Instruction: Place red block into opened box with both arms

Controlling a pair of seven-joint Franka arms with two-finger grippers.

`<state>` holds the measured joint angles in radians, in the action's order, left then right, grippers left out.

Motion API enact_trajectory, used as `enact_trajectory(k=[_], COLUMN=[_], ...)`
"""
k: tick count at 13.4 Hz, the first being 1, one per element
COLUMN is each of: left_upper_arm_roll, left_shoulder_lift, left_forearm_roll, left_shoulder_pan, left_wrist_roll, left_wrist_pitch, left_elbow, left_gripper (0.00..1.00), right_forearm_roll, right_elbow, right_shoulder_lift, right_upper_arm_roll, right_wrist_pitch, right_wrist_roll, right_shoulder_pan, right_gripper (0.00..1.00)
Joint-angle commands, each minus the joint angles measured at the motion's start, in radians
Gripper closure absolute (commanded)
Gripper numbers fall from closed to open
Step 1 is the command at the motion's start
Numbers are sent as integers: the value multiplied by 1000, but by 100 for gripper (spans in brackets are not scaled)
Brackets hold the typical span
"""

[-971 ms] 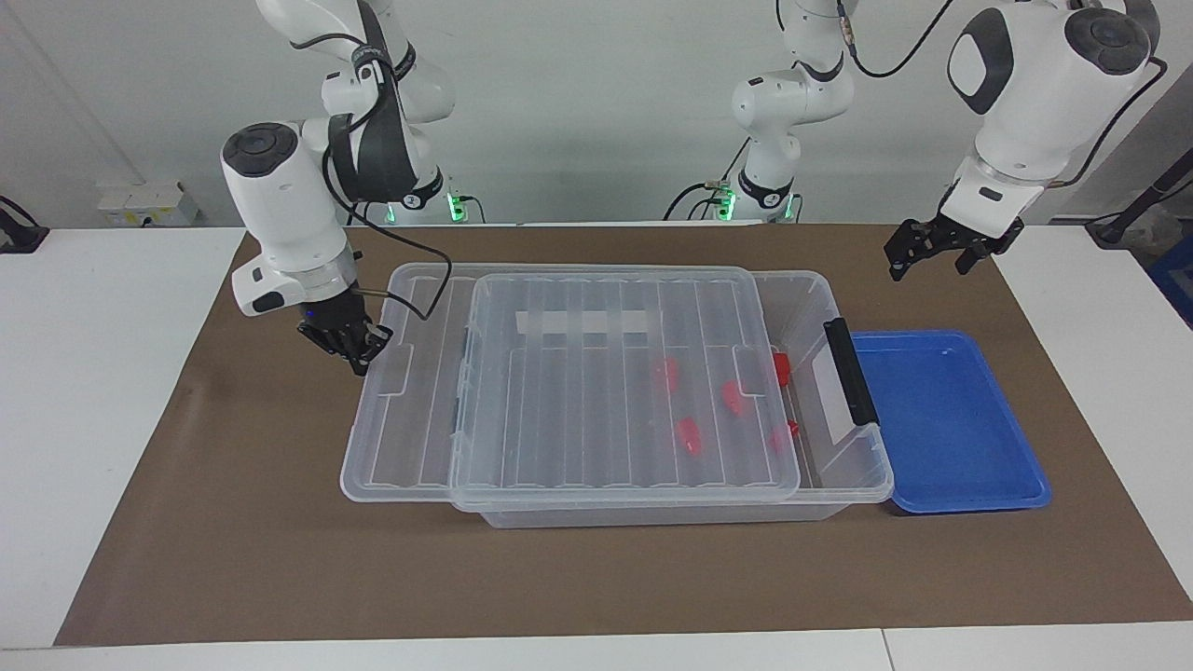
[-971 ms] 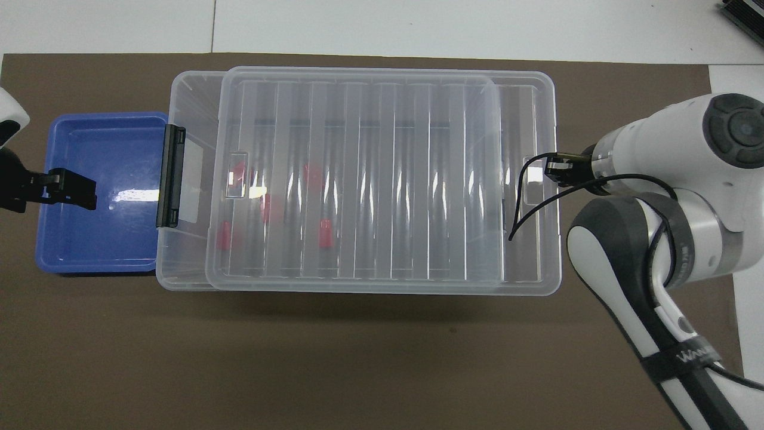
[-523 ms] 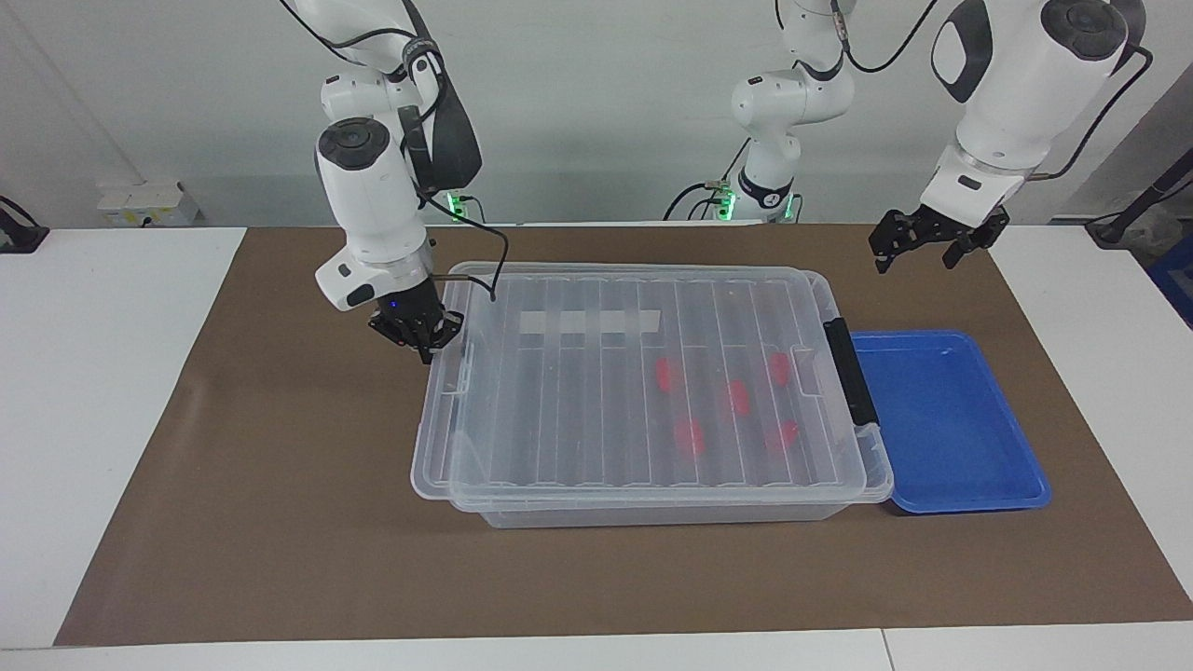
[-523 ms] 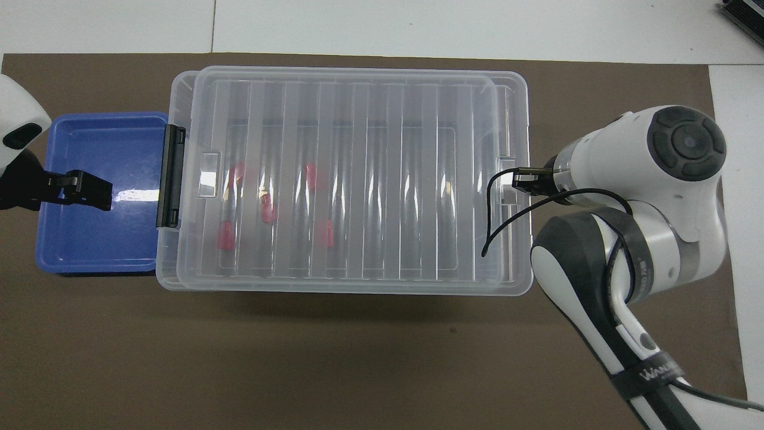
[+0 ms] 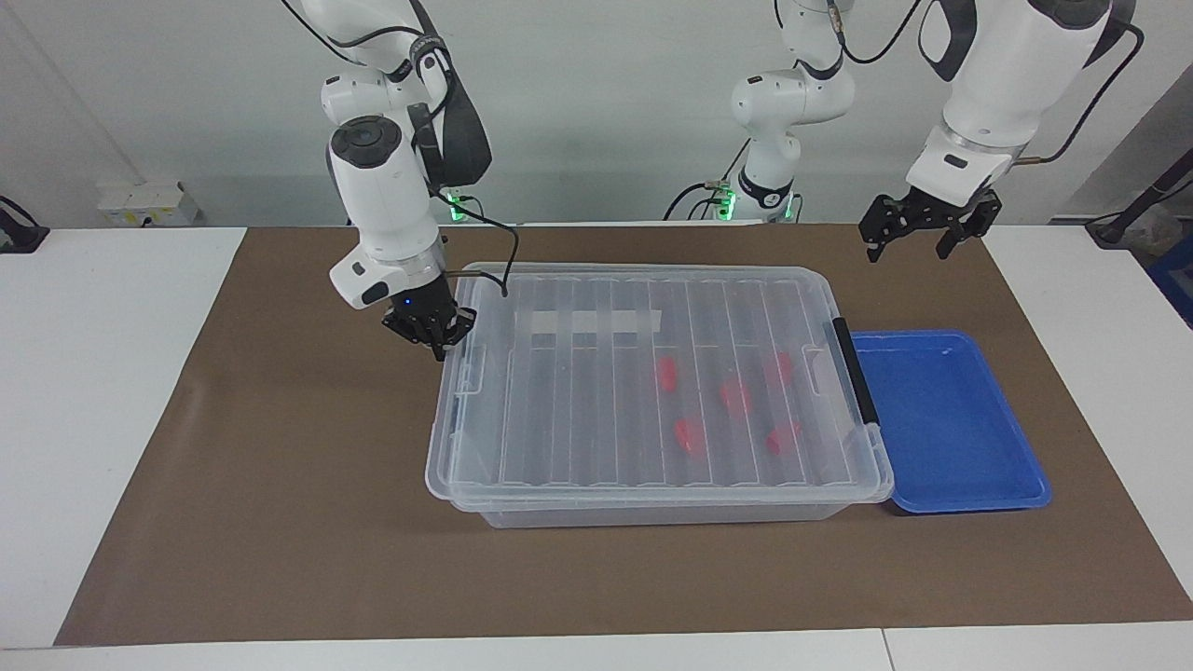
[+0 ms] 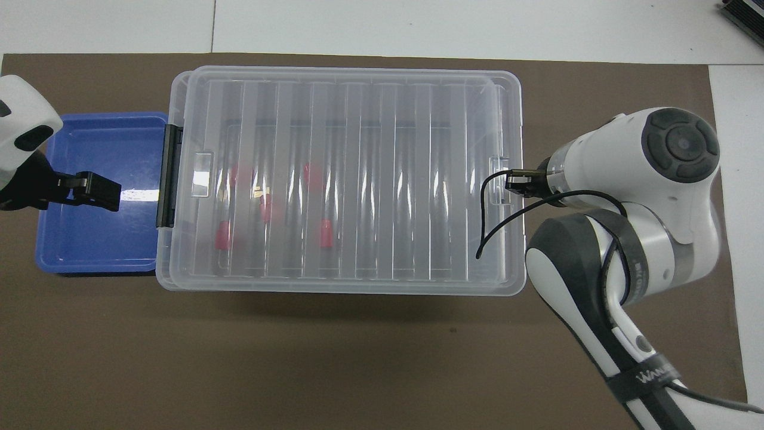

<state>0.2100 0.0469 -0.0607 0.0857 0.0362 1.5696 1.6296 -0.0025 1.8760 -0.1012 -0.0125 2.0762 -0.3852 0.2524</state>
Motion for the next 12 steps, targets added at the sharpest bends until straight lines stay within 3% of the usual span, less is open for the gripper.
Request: enact_trajectory(k=[1,8,9,11,12], left_upper_arm_roll=[-8,-9,-9,-18,-20], left_shoulder_lift=[44,53,54,67,74], left_forearm_roll=[-1,38,38,38,36], left_shoulder_pan=[-23,-87,-84,-67,-51], left_wrist_roll=[-4,1,-1,-16,-19], left_wrist_pitch=[-5,75,76,76,79], left_elbow=[36,67,76,101,114], left_gripper=[0,0,0,0,0], right_forearm_roll=[24,24,24,24,24], right_elbow=[28,20,20,19,18], right_shoulder_lift=[23,81,95,123,139], right_upper_arm_roll=[-4,2,2,2,3], right_wrist_pitch=[10,-39,-51,-77,-80], right_wrist_roll=[-4,-14,-8,0,2], right_shoulder_pan=[1,-44,-71,-117,-142], right_gripper=[100,100,85,46,20])
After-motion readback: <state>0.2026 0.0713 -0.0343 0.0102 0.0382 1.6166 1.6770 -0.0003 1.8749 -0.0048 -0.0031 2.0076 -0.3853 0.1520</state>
